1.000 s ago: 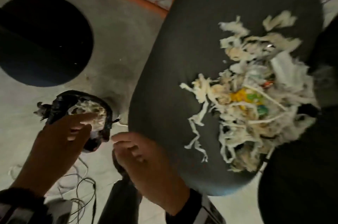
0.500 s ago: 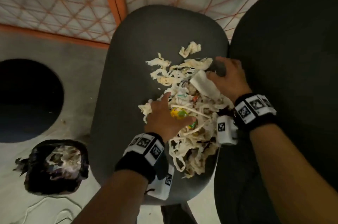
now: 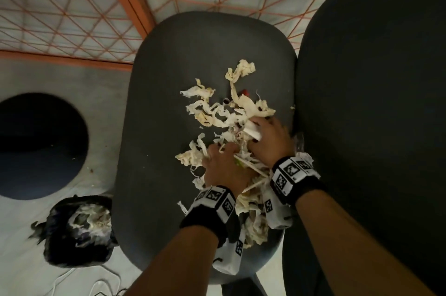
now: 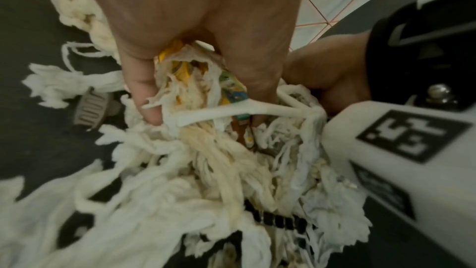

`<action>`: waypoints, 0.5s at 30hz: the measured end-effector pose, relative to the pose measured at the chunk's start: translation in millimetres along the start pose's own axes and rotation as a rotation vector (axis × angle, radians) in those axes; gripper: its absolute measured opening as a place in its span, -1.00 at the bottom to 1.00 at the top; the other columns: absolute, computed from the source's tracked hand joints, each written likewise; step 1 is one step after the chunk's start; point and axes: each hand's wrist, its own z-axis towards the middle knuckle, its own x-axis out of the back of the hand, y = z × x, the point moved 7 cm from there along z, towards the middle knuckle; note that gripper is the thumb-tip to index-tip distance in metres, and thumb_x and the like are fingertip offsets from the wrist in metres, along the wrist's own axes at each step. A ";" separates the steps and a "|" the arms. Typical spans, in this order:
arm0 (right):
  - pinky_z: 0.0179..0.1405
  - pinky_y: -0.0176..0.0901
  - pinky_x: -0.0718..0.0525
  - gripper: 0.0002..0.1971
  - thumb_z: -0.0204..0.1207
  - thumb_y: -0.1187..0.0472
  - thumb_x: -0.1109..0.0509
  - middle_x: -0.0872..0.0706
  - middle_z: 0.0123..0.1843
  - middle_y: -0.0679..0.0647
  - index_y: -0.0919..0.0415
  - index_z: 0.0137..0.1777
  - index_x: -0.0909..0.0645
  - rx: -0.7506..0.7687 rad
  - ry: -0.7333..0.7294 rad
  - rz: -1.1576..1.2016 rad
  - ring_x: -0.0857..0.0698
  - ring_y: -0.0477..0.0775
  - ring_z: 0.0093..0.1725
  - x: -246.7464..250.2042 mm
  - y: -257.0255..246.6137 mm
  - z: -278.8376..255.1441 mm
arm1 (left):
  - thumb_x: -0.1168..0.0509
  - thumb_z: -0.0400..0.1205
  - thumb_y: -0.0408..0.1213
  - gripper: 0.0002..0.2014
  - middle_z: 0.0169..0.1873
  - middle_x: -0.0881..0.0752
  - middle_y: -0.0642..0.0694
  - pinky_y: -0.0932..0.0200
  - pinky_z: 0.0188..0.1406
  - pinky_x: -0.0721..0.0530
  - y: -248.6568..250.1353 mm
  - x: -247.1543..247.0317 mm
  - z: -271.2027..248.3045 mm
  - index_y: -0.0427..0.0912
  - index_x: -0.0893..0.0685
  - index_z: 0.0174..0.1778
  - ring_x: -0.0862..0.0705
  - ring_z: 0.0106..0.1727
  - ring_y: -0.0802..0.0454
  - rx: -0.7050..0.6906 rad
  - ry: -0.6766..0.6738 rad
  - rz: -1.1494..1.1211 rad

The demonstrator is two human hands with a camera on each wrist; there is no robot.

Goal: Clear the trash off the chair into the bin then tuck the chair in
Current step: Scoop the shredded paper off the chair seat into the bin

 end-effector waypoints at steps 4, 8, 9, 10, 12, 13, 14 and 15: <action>0.15 0.03 -0.72 -0.45 0.36 0.36 -0.48 -0.64 0.25 0.12 -0.11 0.33 -0.63 -0.007 0.072 0.294 -0.69 0.15 0.14 23.1 -1.2 -9.3 | -0.51 0.31 -0.06 -0.43 0.34 -0.36 -0.09 -0.16 0.28 -0.65 -15.4 10.0 -17.3 0.25 -0.49 0.22 -0.48 0.32 -0.28 -0.058 0.024 -0.206; -0.18 -0.34 -0.74 -0.53 0.42 0.40 -0.44 -0.75 0.10 -0.01 -0.19 0.18 -0.67 -0.070 0.125 0.595 -0.73 -0.10 -0.15 57.4 2.7 -30.9 | -0.62 0.28 -0.19 -0.45 0.16 -0.44 0.08 0.19 0.13 -0.66 -25.7 36.1 -44.1 0.21 -0.60 0.15 -0.58 0.12 0.06 -0.173 0.136 -0.331; -0.09 -0.26 -0.77 -0.54 0.43 0.40 -0.44 -0.77 0.10 -0.03 -0.18 0.17 -0.69 -0.071 0.138 0.645 -0.76 -0.09 -0.11 65.9 2.0 -38.4 | -0.63 0.31 -0.21 -0.48 0.15 -0.46 0.09 0.31 0.09 -0.60 -25.9 43.8 -52.8 0.15 -0.64 0.15 -0.57 0.07 0.18 -0.206 0.160 -0.371; -0.03 -0.18 -0.78 -0.56 0.43 0.40 -0.44 -0.79 0.08 -0.05 -0.17 0.16 -0.70 -0.068 0.149 0.687 -0.78 -0.10 -0.08 73.6 0.5 -46.4 | -0.62 0.32 -0.20 -0.52 0.15 -0.47 0.10 0.37 0.07 -0.58 -25.6 51.2 -62.1 0.11 -0.67 0.15 -0.56 0.07 0.29 -0.239 0.173 -0.425; -0.02 -0.17 -0.77 -0.58 0.46 0.41 -0.45 -0.80 -0.02 -0.15 -0.19 0.08 -0.71 -0.048 0.174 0.751 -0.77 -0.23 -0.14 87.7 -4.3 -64.0 | -0.56 0.31 -0.15 -0.57 0.16 -0.49 0.09 0.36 0.08 -0.64 -23.4 64.7 -79.9 0.08 -0.69 0.10 -0.57 0.12 0.34 -0.303 0.189 -0.531; -0.03 -0.18 -0.76 -0.59 0.47 0.41 -0.44 -0.80 -0.06 -0.18 -0.21 0.04 -0.71 -0.035 0.184 0.773 -0.77 -0.26 -0.17 94.1 -8.2 -73.3 | -0.54 0.30 -0.13 -0.59 0.16 -0.50 0.08 0.36 0.09 -0.66 -22.8 71.2 -87.7 0.10 -0.69 0.07 -0.58 0.14 0.33 -0.325 0.199 -0.567; -0.02 -0.19 -0.77 -0.60 0.49 0.40 -0.43 -0.81 -0.08 -0.18 -0.22 0.03 -0.71 -0.024 0.191 0.787 -0.78 -0.26 -0.15 99.1 -11.8 -82.0 | -0.52 0.29 -0.13 -0.60 0.17 -0.50 0.08 0.38 0.09 -0.67 -23.5 76.8 -94.3 0.12 -0.68 0.04 -0.59 0.15 0.32 -0.343 0.215 -0.591; -0.01 -0.19 -0.77 -0.61 0.51 0.40 -0.43 -0.82 -0.07 -0.17 -0.21 0.03 -0.71 -0.011 0.188 0.803 -0.80 -0.24 -0.09 102.7 -15.9 -90.6 | -0.53 0.28 -0.15 -0.60 0.17 -0.50 0.09 0.40 0.08 -0.67 -24.4 82.2 -100.1 0.16 -0.67 0.03 -0.60 0.15 0.30 -0.356 0.231 -0.601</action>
